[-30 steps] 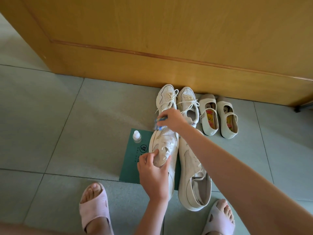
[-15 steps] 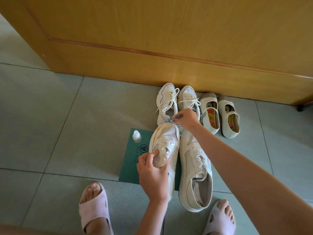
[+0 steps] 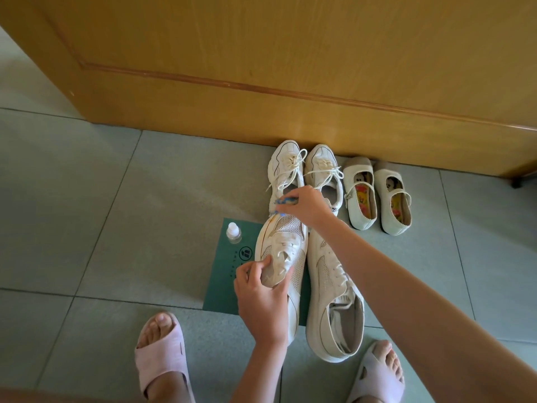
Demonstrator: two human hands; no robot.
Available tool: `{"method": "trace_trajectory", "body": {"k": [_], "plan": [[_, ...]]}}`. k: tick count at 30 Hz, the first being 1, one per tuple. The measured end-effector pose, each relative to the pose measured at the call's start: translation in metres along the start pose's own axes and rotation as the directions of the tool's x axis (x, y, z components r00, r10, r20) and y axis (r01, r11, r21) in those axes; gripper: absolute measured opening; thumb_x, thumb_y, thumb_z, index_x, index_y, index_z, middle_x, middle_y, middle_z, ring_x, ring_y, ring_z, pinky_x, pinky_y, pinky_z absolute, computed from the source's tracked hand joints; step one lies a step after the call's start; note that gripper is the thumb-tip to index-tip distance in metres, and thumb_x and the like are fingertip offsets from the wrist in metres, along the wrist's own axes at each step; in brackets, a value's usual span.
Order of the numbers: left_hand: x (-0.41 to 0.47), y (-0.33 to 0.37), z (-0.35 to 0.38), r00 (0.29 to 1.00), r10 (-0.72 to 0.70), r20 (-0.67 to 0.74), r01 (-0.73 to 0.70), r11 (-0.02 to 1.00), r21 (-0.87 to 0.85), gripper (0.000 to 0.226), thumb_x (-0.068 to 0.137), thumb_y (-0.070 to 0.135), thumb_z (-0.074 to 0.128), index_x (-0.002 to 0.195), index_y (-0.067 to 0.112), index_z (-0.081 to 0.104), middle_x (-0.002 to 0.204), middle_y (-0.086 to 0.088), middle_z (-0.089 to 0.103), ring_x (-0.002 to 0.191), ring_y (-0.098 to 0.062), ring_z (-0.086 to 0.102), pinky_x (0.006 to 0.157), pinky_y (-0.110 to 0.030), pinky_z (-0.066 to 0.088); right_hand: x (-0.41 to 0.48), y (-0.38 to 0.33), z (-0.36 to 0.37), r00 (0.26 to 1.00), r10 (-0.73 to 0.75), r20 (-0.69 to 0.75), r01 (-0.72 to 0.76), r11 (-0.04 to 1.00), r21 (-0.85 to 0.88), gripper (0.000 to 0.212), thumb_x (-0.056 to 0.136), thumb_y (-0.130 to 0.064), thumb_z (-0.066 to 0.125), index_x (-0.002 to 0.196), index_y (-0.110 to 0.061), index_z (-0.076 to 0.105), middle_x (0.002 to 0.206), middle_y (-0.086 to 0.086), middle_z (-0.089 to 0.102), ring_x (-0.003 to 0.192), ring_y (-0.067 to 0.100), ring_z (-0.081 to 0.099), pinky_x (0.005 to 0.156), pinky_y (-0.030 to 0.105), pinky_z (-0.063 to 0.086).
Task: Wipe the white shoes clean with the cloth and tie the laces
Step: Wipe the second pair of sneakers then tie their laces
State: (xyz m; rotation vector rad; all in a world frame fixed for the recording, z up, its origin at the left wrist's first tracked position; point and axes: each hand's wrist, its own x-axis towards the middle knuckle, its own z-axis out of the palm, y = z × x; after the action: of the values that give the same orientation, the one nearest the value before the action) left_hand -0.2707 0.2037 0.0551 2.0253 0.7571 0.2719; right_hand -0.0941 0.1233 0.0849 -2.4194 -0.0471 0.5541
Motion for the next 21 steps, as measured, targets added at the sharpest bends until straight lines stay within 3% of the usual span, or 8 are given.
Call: {"method": "trace_trajectory", "body": {"k": [3,6,10,14,17,19,21], "plan": [[0.0,0.0,-0.001,1.0,0.001,-0.007,-0.001,1.0,-0.002,0.038,0.067,0.046,0.079,0.098,0.027,0.068,0.099,0.018,0.049,0.096,-0.011,0.053,0.063,-0.031,0.053,-0.003,0.009,-0.002,0.997,0.03,-0.074,-0.026,0.998,0.055,0.022,0.084,-0.022,0.068,0.099,-0.006,0.072,0.062,-0.003,0.055,0.052,0.006,0.041,0.046,0.016,0.031],[0.0,-0.001,-0.001,1.0,0.01,-0.006,-0.01,1.0,0.002,0.038,0.067,0.046,0.079,0.097,0.026,0.068,0.099,0.017,0.049,0.096,-0.012,0.054,0.062,-0.032,0.053,-0.011,0.016,0.001,0.984,0.08,-0.157,-0.06,0.99,0.128,0.021,0.084,-0.018,0.067,0.101,-0.007,0.072,0.077,0.007,0.066,0.061,0.011,0.051,0.057,0.025,0.043],[0.0,-0.001,-0.002,1.0,0.018,-0.002,-0.018,1.0,0.006,0.038,0.067,0.045,0.079,0.098,0.026,0.069,0.099,0.015,0.05,0.095,-0.012,0.053,0.061,-0.032,0.052,-0.02,0.025,-0.001,0.974,0.114,-0.195,-0.085,0.985,0.152,0.018,0.084,-0.014,0.065,0.097,-0.006,0.073,0.071,0.004,0.06,0.059,0.01,0.049,0.053,0.022,0.037],[0.0,-0.002,-0.001,1.0,0.009,0.004,-0.009,1.0,0.009,0.039,0.067,0.046,0.079,0.098,0.026,0.068,0.1,0.015,0.051,0.097,-0.011,0.053,0.063,-0.032,0.053,-0.022,0.028,-0.005,0.967,0.133,-0.218,-0.095,0.98,0.175,0.018,0.084,-0.016,0.065,0.101,-0.012,0.071,0.084,0.003,0.064,0.067,0.012,0.053,0.056,0.021,0.038],[-0.001,-0.002,-0.002,1.0,0.006,0.005,-0.006,1.0,0.005,0.038,0.067,0.046,0.079,0.097,0.026,0.068,0.1,0.016,0.05,0.096,-0.01,0.052,0.064,-0.032,0.052,-0.011,0.012,-0.007,0.957,0.089,-0.275,-0.018,0.968,0.251,0.021,0.084,-0.017,0.067,0.103,-0.013,0.07,0.09,0.003,0.067,0.071,0.011,0.056,0.058,0.021,0.044],[0.0,-0.001,-0.002,1.0,0.001,0.004,-0.001,1.0,0.002,0.038,0.067,0.046,0.079,0.097,0.027,0.068,0.099,0.016,0.05,0.097,-0.01,0.052,0.064,-0.032,0.052,-0.002,-0.003,-0.003,0.978,0.021,-0.207,0.023,0.978,0.208,0.021,0.083,-0.016,0.068,0.104,-0.012,0.071,0.089,0.002,0.066,0.069,0.009,0.055,0.058,0.02,0.043],[0.0,-0.001,-0.002,1.0,-0.01,0.009,0.01,1.0,-0.004,0.038,0.067,0.046,0.079,0.097,0.027,0.068,0.099,0.016,0.05,0.097,-0.01,0.052,0.065,-0.033,0.052,0.005,-0.012,0.003,0.998,-0.011,-0.066,0.015,0.998,0.059,0.019,0.083,-0.015,0.068,0.101,-0.01,0.072,0.085,0.001,0.064,0.065,0.007,0.052,0.052,0.017,0.037]]}}
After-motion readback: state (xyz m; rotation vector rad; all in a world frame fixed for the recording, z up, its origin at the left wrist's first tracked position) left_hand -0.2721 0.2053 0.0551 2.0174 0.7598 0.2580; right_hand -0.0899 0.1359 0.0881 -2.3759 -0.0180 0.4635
